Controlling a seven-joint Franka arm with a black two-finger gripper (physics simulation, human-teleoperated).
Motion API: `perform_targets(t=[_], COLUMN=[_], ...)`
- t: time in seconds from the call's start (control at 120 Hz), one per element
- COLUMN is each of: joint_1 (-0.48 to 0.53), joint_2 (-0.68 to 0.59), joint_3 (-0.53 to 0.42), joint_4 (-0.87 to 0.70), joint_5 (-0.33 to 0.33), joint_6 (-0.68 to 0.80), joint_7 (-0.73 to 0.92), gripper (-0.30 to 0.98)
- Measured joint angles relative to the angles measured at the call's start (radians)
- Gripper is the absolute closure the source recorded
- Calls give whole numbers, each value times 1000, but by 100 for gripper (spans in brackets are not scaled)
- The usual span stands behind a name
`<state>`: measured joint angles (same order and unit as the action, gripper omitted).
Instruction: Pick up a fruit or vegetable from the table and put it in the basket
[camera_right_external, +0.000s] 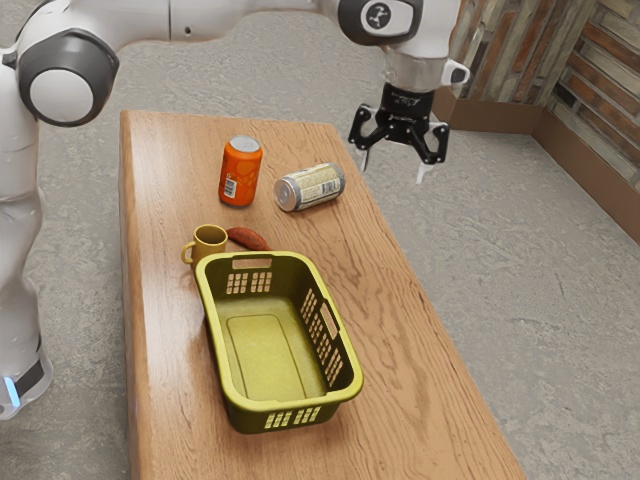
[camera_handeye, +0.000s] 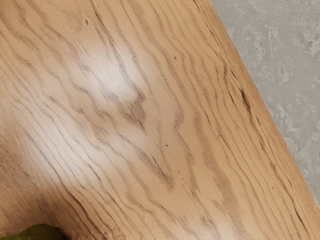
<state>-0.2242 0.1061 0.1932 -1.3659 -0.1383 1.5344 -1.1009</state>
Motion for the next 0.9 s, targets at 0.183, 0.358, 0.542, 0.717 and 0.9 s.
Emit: perform_targets(t=[0.183, 0.358, 0.542, 0.717, 0.9], joint_1=[-14, 4, 36, 79, 6], joint_2=[-9, -32, -49, -300, -411], joint_3=[5, 54, 80, 33, 124], joint_4=[0, -34, -125, -467, -562], joint_5=[-24, -90, -106, -110, -76], joint_6=[-4, -19, -55, -31, 9], joint_7=[-317, -372, -154, 14, 141], gripper=[0, 0, 0, 0, 0])
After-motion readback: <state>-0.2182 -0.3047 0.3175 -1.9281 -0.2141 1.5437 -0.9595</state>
